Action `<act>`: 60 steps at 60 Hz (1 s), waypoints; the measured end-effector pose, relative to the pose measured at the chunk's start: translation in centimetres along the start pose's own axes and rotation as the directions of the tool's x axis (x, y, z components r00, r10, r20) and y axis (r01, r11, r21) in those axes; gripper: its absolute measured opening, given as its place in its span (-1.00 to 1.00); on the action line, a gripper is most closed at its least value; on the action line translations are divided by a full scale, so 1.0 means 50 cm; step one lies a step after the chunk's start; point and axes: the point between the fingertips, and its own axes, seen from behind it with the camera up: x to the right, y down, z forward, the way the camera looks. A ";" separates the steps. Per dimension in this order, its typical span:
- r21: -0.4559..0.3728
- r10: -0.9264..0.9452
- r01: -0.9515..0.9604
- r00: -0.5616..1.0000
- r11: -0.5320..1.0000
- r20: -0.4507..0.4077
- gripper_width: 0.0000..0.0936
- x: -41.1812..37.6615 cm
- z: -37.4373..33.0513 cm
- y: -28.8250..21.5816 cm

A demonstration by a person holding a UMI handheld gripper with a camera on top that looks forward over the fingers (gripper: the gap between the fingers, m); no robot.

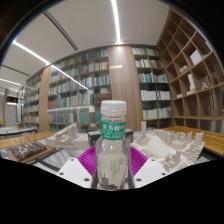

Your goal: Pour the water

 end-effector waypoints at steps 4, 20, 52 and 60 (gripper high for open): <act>-0.067 -0.047 0.045 0.998 0.997 -0.029 -0.13 0.043 0.018 0.094; -0.213 -0.078 0.065 0.996 0.975 -0.052 -0.08 0.110 0.034 0.293; -0.342 -0.100 0.038 0.981 0.939 -0.165 0.83 0.098 -0.142 0.251; -0.379 -0.090 0.014 0.979 0.925 -0.184 0.82 0.055 -0.269 0.219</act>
